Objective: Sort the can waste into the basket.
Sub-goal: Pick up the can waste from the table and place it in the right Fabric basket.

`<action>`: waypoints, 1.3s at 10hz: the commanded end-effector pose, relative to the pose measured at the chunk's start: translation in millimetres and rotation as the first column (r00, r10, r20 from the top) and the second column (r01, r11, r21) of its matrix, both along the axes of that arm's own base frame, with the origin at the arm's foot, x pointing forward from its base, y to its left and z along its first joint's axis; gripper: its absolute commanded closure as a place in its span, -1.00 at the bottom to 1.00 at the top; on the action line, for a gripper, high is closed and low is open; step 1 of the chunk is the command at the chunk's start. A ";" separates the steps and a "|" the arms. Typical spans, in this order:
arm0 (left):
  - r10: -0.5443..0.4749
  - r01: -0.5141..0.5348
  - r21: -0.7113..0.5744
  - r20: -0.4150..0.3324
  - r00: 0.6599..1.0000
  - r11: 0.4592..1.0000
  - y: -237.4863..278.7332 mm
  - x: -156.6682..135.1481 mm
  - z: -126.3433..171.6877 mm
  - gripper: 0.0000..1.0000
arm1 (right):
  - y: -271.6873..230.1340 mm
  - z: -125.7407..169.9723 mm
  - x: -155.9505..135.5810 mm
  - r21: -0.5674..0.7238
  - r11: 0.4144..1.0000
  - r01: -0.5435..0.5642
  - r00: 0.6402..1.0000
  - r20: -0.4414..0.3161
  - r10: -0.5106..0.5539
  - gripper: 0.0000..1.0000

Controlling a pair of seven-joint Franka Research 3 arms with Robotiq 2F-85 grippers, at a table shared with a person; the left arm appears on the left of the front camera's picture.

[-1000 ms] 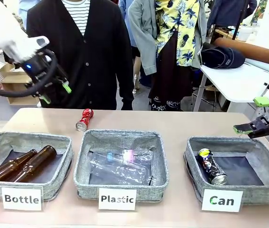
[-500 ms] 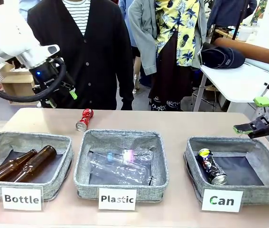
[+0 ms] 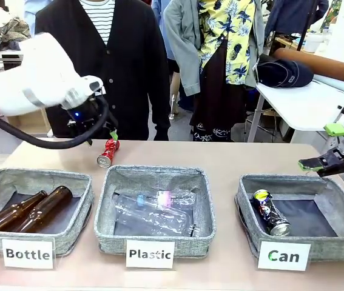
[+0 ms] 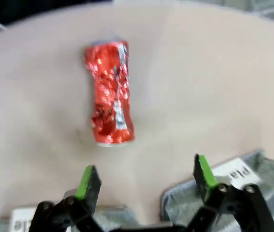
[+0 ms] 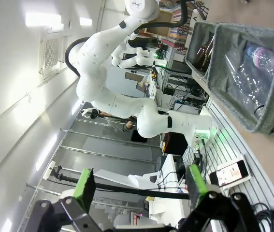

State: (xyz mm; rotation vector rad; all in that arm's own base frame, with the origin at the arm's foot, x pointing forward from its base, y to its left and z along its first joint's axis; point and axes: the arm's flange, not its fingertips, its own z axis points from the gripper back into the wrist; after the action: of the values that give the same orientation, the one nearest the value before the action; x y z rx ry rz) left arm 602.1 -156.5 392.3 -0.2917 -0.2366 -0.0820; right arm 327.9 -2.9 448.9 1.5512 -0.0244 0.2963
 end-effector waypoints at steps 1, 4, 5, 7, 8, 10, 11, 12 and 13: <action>0.010 -0.020 0.103 0.091 0.996 0.994 -5.3 -3.1 -21.6 -1.00 | 2.1 3.6 0.5 0.018 1.000 0.000 1.000 0.005 0.000 -1.00; 0.013 -0.029 0.198 0.081 0.997 0.980 -12.0 17.5 -58.5 -1.00 | 2.1 3.6 0.5 0.018 1.000 0.000 1.000 0.005 0.000 -1.00; 0.016 -0.026 0.192 0.051 0.999 0.981 -13.4 21.3 -67.0 -1.00 | 2.1 3.6 0.5 0.018 1.000 0.000 1.000 0.005 0.000 -1.00; -0.006 0.002 0.197 0.023 1.000 0.980 -17.8 28.7 -79.8 -1.00 | 2.1 3.6 0.5 0.018 1.000 0.000 1.000 0.005 0.000 -1.00; -0.015 0.009 0.184 0.031 0.999 0.983 -17.7 29.6 -79.3 -1.00 | 2.1 3.6 0.5 0.018 1.000 0.000 1.000 0.005 0.000 -1.00; -0.014 0.005 0.169 0.053 0.998 0.986 -16.4 30.7 -77.9 0.16 | 2.1 3.6 0.5 0.018 1.000 0.000 1.000 0.005 0.000 -1.00; -0.022 0.012 0.169 0.060 0.998 0.986 -16.5 30.2 -76.8 0.15 | 2.1 3.6 0.5 0.018 1.000 0.000 1.000 0.005 0.000 -1.00; -0.024 0.011 0.178 0.070 0.997 0.984 -15.8 30.1 -76.1 1.00 | 2.1 3.6 0.5 0.018 1.000 0.000 1.000 0.005 0.000 -1.00; -0.027 0.015 0.180 0.064 0.998 0.983 -15.6 31.1 -76.3 0.25 | 2.1 3.6 0.5 0.018 1.000 0.000 1.000 0.005 0.000 -1.00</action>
State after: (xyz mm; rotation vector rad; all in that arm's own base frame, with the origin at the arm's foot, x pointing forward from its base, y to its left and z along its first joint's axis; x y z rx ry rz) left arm 633.9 -174.0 315.9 -0.1253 -0.2814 -0.1293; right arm 327.9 -3.0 448.9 1.5513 -0.0245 0.2961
